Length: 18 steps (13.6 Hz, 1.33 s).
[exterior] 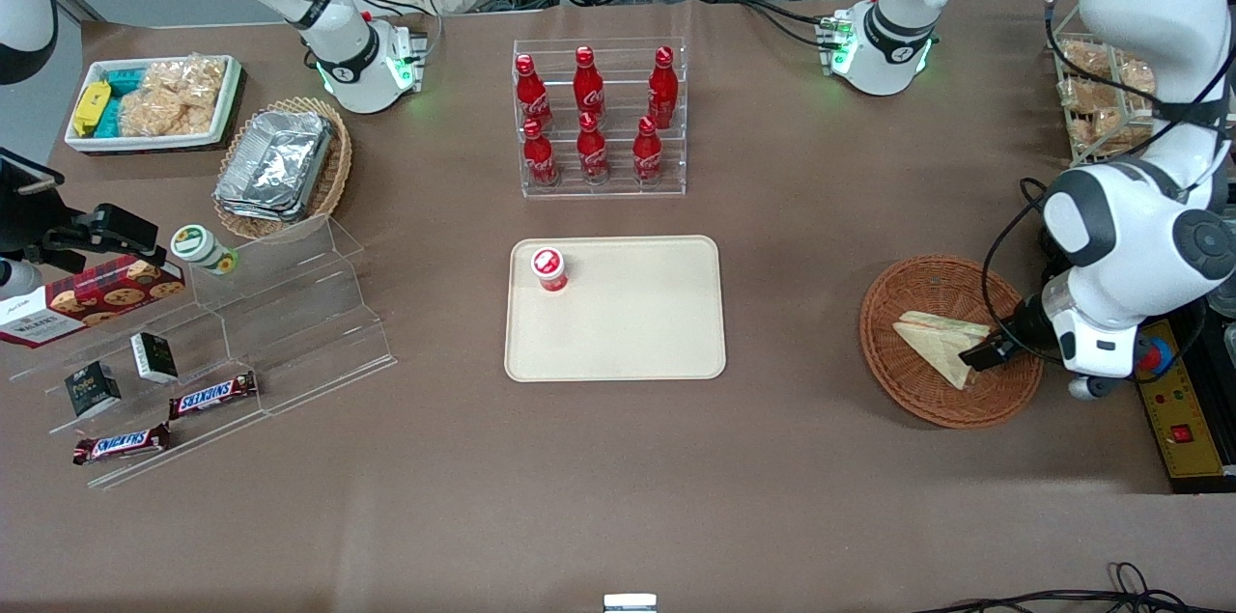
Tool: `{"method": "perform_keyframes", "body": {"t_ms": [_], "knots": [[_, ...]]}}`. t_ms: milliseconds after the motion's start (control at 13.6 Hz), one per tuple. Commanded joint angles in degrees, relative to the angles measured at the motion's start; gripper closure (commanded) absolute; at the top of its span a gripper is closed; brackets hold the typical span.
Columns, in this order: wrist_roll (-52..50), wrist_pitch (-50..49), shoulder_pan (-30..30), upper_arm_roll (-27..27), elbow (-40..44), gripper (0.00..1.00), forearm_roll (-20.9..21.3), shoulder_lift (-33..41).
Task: Place sandwich from basket to tray
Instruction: 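Close the left gripper on the wrapped sandwich, then lift the sandwich out of the basket with the left gripper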
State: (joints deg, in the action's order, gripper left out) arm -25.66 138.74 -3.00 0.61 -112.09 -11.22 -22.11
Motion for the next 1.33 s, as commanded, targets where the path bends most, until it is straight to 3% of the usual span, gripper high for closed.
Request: {"method": "perform_keyframes", "body": {"t_ms": [0, 147, 221, 442, 589, 811, 1032, 1253], "knots": [[-0.6, 4.5, -0.5, -0.4, -1.6, 0.00, -2.1, -1.1], [-0.6, 7.6, -0.5, -0.4, -3.3, 0.00, -2.1, -1.9], [-0.6, 7.8, -0.5, -0.4, -3.5, 0.08, -2.1, -2.2], [-1.6, 7.3, -0.5, -0.4, -3.4, 0.60, -2.7, -1.8], [-1.6, 6.8, -0.4, -0.4, -2.9, 0.90, -2.7, -0.7], [-1.0, -2.5, -0.1, -0.5, 1.8, 0.97, -1.4, 2.4], [-0.9, -17.6, 0.2, -0.9, 10.2, 1.00, 5.8, 6.0], [0.3, -35.3, 1.1, -1.9, 21.6, 1.00, 8.7, 8.1]]}}
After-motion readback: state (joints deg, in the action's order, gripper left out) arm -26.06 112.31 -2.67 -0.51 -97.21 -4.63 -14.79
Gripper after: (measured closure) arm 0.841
